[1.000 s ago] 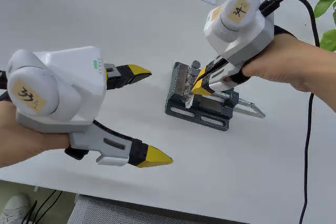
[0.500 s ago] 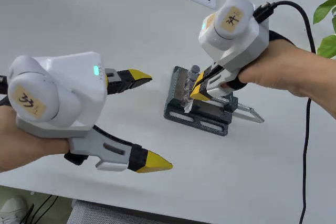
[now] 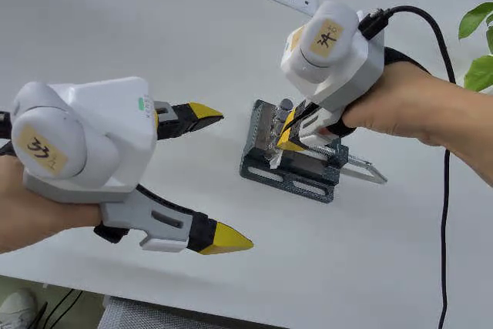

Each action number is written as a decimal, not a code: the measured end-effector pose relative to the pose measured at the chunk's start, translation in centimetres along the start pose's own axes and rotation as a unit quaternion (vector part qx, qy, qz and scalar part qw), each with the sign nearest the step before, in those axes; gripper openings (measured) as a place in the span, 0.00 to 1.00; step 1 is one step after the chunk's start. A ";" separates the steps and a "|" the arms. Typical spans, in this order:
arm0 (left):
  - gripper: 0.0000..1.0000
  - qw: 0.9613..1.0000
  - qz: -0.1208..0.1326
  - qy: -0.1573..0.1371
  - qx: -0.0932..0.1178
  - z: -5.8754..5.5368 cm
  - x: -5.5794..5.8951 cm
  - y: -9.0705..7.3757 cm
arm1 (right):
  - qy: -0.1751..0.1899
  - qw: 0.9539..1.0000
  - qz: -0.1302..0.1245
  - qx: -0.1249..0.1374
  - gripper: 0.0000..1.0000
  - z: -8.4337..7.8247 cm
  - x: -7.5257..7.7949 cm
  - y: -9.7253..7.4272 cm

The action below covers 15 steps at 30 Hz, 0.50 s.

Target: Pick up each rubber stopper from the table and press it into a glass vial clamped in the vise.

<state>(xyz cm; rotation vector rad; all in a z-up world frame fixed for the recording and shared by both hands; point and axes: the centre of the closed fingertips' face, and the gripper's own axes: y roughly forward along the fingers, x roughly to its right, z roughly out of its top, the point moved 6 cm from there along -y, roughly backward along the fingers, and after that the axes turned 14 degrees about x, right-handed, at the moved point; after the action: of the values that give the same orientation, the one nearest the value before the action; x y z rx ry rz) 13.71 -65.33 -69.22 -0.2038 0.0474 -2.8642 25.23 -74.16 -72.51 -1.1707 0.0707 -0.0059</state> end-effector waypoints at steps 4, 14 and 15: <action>0.89 1.000 0.001 0.001 -0.001 0.0 0.0 -0.1 | 0.012 1.000 -0.001 0.000 0.00 -0.1 0.2 -0.1; 0.88 1.000 0.004 -0.001 -0.001 0.0 0.0 -0.3 | 0.021 1.000 0.000 -0.006 0.00 -0.3 0.3 0.0; 0.88 1.000 0.004 -0.001 -0.001 0.0 0.0 -0.3 | 0.021 1.000 0.000 -0.006 0.00 -0.3 0.3 0.0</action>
<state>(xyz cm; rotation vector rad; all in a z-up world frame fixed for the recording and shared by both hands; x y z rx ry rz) 13.59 -65.06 -69.16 -0.2061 0.0499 -2.8560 25.51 -74.39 -72.65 -1.1833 0.1086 -0.0308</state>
